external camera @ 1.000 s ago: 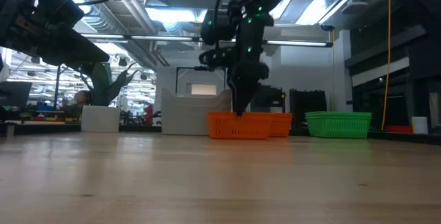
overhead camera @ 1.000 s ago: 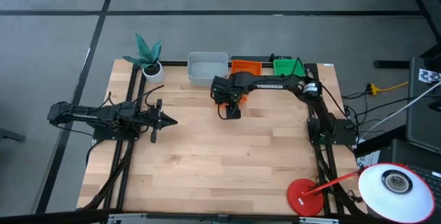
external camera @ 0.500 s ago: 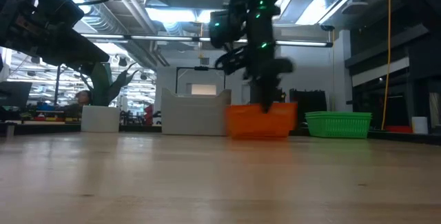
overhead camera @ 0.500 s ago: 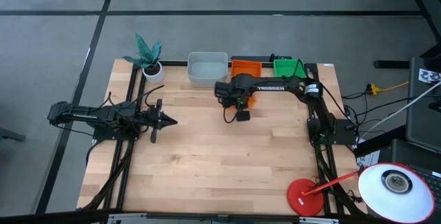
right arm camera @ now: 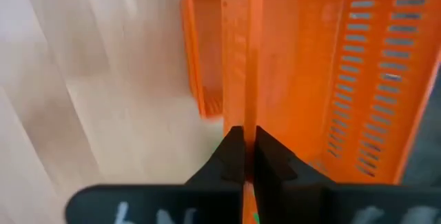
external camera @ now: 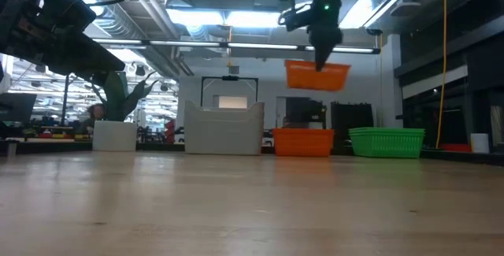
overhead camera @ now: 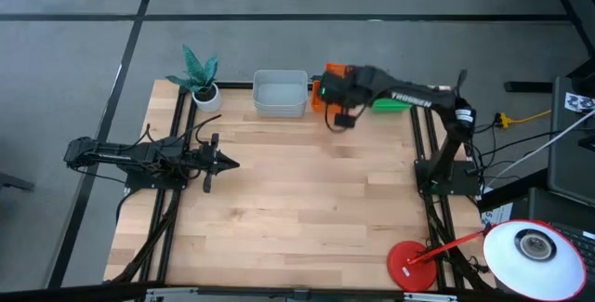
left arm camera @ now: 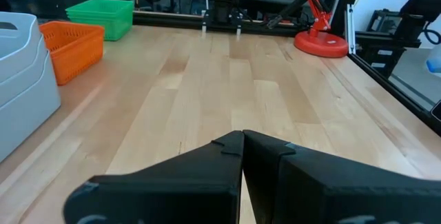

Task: Stack baskets by color
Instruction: Stack the orange bin on the orange bins

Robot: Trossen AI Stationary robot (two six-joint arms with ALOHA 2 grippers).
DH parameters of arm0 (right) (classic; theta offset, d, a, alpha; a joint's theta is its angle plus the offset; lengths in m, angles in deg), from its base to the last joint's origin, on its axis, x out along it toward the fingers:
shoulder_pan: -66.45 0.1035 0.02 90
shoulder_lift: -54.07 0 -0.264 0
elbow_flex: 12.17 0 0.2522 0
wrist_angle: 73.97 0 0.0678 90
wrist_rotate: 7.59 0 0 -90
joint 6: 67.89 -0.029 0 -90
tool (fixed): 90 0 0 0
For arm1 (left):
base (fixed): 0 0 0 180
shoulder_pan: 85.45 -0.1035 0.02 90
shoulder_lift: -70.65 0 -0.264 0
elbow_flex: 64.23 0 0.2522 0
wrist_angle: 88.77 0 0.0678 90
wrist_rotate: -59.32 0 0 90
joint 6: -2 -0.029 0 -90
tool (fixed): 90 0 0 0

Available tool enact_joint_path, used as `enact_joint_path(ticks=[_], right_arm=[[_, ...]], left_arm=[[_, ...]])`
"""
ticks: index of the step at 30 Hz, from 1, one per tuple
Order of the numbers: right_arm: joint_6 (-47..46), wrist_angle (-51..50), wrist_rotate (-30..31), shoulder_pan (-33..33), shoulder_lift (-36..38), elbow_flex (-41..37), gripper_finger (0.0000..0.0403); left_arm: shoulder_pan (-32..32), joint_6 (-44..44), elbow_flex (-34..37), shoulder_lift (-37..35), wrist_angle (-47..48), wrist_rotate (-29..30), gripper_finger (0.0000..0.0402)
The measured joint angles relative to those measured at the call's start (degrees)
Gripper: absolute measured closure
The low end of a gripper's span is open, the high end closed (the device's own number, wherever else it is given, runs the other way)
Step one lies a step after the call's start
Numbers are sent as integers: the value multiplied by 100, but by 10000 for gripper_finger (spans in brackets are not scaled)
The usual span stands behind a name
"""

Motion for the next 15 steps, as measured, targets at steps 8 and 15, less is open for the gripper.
enact_joint_path(ticks=[8, 15], right_arm=[[610, 1612, -1378, -1234, -479, -1, 399], [690, 1316, -1559, -1597, -1133, -11, 399]], left_arm=[[0, 2, 0, 0, 0, -1, 401], [0, 0, 0, 0, -2, -1, 401]])
